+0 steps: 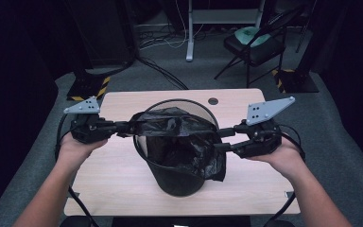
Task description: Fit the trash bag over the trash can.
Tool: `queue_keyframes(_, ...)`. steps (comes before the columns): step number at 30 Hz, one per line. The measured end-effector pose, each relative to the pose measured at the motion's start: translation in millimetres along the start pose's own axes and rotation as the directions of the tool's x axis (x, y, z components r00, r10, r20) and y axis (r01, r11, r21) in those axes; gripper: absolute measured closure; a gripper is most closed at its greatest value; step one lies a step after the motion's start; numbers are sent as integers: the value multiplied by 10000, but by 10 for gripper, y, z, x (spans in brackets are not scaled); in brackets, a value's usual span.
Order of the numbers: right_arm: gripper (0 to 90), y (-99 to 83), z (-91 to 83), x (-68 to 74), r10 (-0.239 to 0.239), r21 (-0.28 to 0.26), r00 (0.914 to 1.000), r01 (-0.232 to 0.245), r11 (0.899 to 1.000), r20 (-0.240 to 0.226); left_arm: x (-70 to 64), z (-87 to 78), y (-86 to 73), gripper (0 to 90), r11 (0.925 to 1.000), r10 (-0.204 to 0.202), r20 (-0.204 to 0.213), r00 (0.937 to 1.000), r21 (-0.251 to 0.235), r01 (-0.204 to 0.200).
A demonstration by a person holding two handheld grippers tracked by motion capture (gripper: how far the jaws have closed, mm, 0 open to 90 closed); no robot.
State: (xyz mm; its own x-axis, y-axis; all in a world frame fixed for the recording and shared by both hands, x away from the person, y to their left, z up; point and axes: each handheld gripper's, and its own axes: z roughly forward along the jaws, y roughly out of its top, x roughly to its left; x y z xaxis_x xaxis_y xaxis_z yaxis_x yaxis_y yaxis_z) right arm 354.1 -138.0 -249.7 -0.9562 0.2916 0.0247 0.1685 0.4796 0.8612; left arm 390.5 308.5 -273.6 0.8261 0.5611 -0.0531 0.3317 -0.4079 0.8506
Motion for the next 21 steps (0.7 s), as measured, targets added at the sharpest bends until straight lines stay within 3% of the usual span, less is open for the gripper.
queue_keyframes(2, 727, -25, 23, -9, -13, 85, 9999, 15, 10000, -160, 5, 0, -7, 874, 10000, 5, -3, 10000, 29, -5)
queue_keyframes(6, 878, -17, 42, 54, -408, -197, 9968, 395, 9990, -686, 19, 10, -30, 875, 10000, -38, -37, 10000, 75, 39)
queue_keyframes(12, 892, 62, 187, 289, -1294, -66, 9795, 1299, 9915, -1545, 82, 26, -88, 876, 9997, -208, -115, 9997, 150, 210)
queue_keyframes(21, 894, -8, 466, 459, -1532, 644, 9585, 1733, 9828, -2405, 195, 32, -199, 880, 9982, -501, -438, 9978, 313, 515)
